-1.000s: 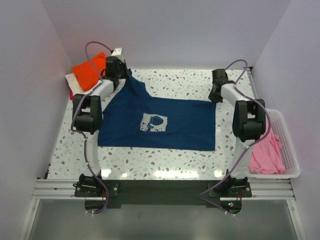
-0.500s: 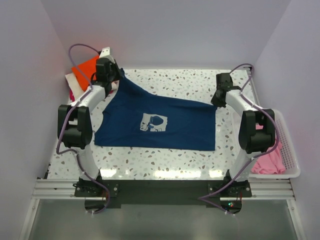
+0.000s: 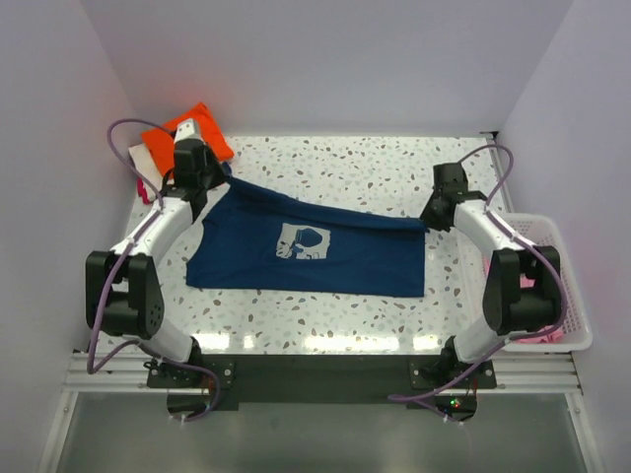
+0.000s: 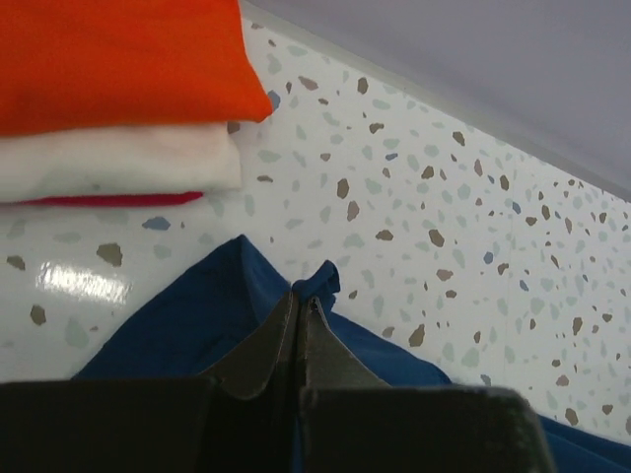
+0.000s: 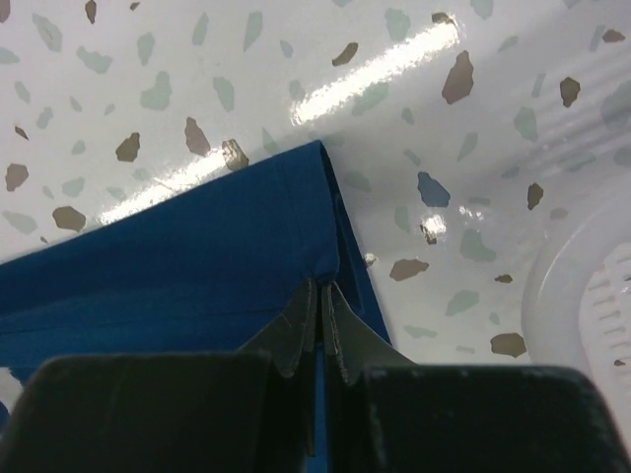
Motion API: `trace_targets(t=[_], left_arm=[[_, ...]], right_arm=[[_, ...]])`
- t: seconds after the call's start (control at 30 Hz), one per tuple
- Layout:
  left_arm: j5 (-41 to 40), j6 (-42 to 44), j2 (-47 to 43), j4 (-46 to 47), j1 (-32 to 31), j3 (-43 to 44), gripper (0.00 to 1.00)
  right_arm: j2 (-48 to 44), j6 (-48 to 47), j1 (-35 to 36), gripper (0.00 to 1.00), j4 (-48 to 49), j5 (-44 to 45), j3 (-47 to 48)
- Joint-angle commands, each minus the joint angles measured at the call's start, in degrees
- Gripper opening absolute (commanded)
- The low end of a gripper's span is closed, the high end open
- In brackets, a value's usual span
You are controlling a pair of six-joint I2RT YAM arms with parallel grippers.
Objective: Fold and stack the t-shirts
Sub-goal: Fold the tshirt
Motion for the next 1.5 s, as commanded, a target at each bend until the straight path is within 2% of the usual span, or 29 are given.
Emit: trace_targets(t=[0.0,0.23,0.57,0.93,1.03,1.07,1.1,1.17,1.3,1.4,1.47], left_arm=[[-1.78,-4.77,-4.57,-4.87,0.58,-3.78,0.0],[-4.15,-8.91,-11.42,-10.33,0.75,-11.42,0.0],[-5.64,-10.93,-17.67,-14.81,1.54,-15.57,0.0],[-4.06,-12.17,-22.33,-15.87,2.33,-22.68,0.0],[-1.87,-12.61,-22.42,-14.91,2.6,-25.23,0.0],[-1.08,-12.96,-22.34,-14.38,2.6,-25.85,0.0],[-0.55,-12.96,-22.6,-14.03,2.77,-26.9,0.0],[0.68,-13.05,-22.95,-13.15,3.04,-27.96,0.0],[2.35,-13.66,-23.74,-11.92,3.39,-30.33,0.0],[2.71,-13.84,-23.92,-11.57,3.48,-31.47,0.0],[2.62,-13.93,-23.65,-11.48,3.48,-31.92,0.0]], right_arm=[[-3.74,0.8,-0.05,0.0,0.92,-1.07,-2.24],[-6.72,0.88,-0.14,0.0,1.53,-2.82,-6.98],[-7.52,1.59,-0.05,0.0,2.85,-3.88,-9.98],[-9.18,1.94,-0.14,0.0,2.86,-5.02,-12.26],[-10.67,2.11,-0.14,0.15,3.12,-6.51,-13.58],[-11.12,2.03,-0.14,0.25,3.03,-6.95,-13.76],[-11.65,1.85,-0.14,0.29,2.86,-7.48,-13.85],[-13.13,1.59,-0.14,0.34,2.68,-8.45,-13.58],[-15.08,0.71,1.08,0.38,2.07,-9.16,-12.8],[-13.68,0.27,5.12,0.39,1.54,-6.88,-10.43],[-11.75,0.01,10.48,0.41,1.54,-3.2,-7.35]])
